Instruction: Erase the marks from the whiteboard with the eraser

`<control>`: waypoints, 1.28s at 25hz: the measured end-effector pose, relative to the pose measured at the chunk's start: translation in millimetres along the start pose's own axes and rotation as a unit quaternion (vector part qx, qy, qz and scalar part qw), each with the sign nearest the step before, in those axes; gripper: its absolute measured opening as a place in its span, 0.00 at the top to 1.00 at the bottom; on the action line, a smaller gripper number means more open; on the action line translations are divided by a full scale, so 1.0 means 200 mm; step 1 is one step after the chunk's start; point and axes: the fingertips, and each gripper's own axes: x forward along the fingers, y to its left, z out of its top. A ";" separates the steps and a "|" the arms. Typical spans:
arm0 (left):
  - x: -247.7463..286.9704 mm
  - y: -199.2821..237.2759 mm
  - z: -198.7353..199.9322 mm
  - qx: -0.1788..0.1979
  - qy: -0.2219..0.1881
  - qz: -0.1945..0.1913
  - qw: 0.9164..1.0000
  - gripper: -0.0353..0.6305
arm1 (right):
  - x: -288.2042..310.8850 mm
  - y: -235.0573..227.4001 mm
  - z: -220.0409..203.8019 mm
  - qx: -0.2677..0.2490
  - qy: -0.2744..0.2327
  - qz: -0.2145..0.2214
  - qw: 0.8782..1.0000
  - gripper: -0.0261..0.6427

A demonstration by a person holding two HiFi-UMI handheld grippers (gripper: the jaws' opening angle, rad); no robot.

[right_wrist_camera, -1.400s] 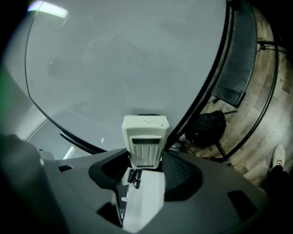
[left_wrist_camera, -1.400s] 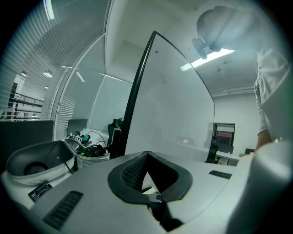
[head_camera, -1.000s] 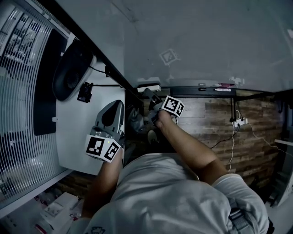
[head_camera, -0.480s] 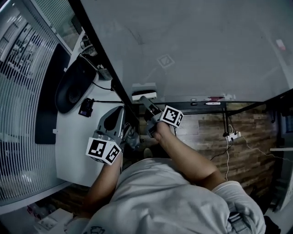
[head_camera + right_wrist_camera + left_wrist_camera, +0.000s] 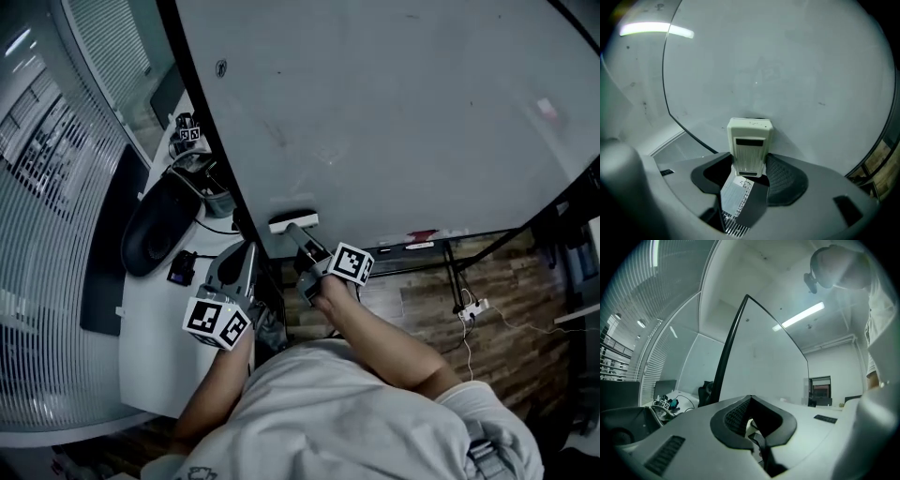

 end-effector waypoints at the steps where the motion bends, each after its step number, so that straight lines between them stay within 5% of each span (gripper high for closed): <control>1: 0.01 -0.01 0.01 0.001 -0.001 -0.004 1.000 0.94 | 0.00 0.00 0.00 -0.012 0.003 -0.002 1.000 0.61; 18: -0.09 -0.12 0.01 0.006 0.011 -0.022 1.000 0.94 | -0.25 0.35 0.02 -0.160 0.032 0.053 0.985 0.61; 32: -0.02 -0.59 -0.09 0.004 0.030 -0.030 0.999 0.94 | -0.69 0.64 0.19 -0.247 0.043 0.092 0.964 0.61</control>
